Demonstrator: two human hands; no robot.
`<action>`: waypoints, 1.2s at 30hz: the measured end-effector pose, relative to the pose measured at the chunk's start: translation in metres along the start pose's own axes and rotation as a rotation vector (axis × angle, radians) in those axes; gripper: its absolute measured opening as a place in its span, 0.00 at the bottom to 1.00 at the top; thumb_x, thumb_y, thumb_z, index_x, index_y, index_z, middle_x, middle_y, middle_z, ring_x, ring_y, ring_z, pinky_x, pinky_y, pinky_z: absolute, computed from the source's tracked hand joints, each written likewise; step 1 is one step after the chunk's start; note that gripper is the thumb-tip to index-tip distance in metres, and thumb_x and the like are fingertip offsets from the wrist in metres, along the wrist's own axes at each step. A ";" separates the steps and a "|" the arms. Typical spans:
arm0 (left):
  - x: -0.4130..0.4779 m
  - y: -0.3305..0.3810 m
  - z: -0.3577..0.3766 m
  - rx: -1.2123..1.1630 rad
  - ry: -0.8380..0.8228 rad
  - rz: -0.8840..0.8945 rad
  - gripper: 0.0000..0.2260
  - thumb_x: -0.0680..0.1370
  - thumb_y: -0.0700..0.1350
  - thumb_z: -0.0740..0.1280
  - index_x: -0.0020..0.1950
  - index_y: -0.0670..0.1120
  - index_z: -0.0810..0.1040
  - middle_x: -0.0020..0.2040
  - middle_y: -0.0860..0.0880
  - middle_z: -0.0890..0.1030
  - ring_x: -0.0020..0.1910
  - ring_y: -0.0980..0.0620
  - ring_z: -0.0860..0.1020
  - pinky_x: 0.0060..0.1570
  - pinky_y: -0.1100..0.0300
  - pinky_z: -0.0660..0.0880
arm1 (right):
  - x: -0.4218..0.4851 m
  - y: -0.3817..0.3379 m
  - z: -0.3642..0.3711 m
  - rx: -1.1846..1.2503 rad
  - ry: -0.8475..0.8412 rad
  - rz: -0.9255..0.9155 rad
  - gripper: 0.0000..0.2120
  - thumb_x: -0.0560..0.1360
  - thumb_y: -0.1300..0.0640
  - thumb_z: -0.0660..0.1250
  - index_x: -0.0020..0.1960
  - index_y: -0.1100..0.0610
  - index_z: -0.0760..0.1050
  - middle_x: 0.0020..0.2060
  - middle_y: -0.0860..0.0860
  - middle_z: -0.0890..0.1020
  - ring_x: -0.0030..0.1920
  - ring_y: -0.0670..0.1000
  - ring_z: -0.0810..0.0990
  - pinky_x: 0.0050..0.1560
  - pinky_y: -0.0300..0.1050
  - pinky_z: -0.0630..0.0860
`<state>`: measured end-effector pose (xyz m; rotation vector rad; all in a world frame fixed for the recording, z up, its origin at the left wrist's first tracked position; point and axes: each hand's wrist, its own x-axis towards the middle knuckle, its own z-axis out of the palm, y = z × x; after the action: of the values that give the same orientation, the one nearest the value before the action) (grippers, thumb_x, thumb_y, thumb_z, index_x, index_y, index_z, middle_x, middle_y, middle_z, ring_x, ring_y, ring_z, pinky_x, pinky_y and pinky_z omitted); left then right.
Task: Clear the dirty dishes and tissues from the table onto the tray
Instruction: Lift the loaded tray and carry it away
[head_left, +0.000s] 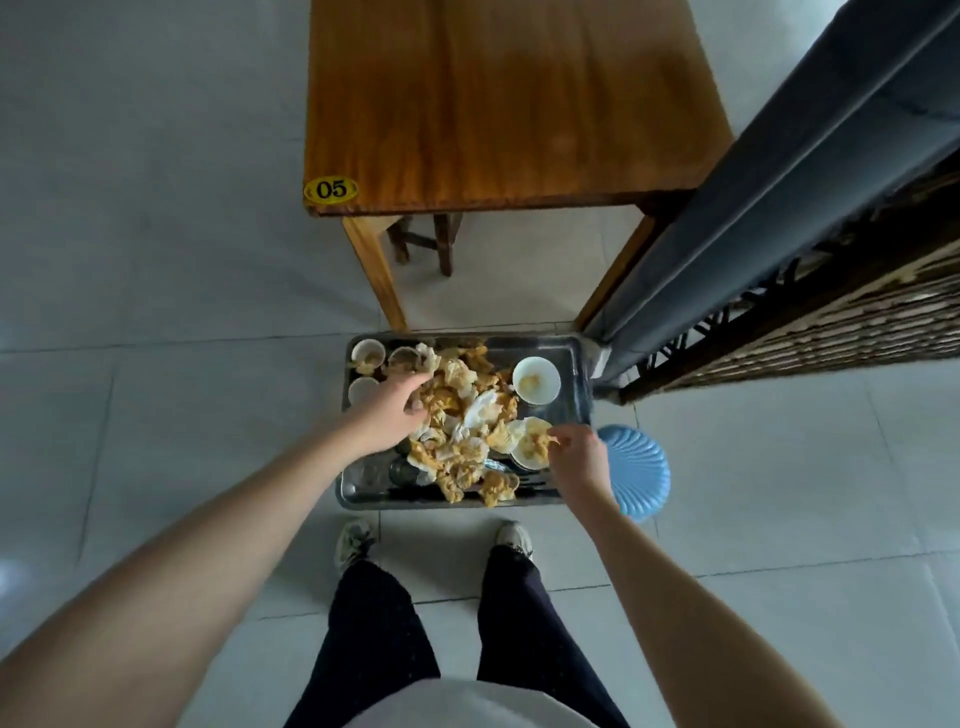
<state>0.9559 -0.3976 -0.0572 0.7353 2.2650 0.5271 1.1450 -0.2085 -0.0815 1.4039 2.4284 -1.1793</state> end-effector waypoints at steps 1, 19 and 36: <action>-0.005 0.005 0.008 -0.025 -0.007 -0.019 0.25 0.79 0.47 0.65 0.75 0.50 0.63 0.63 0.43 0.75 0.37 0.56 0.76 0.34 0.64 0.72 | 0.000 0.003 -0.006 -0.029 -0.035 -0.026 0.11 0.74 0.64 0.64 0.54 0.57 0.81 0.52 0.55 0.82 0.51 0.53 0.80 0.56 0.49 0.76; -0.031 0.003 0.074 -0.015 0.136 -0.154 0.26 0.79 0.45 0.65 0.76 0.47 0.61 0.75 0.50 0.63 0.73 0.51 0.64 0.68 0.47 0.66 | 0.021 0.055 -0.028 -0.190 -0.239 -0.221 0.21 0.73 0.58 0.70 0.66 0.56 0.74 0.65 0.52 0.75 0.66 0.52 0.71 0.68 0.53 0.67; 0.046 -0.181 0.083 -0.116 0.289 -0.489 0.21 0.81 0.37 0.58 0.74 0.41 0.64 0.68 0.34 0.70 0.58 0.36 0.74 0.58 0.46 0.70 | 0.134 0.138 0.039 -0.419 -0.230 -0.276 0.28 0.77 0.44 0.61 0.75 0.45 0.58 0.77 0.48 0.54 0.74 0.55 0.59 0.71 0.62 0.58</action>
<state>0.9232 -0.4917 -0.2352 0.0333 2.5357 0.5428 1.1642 -0.1026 -0.2454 0.7928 2.5542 -0.7530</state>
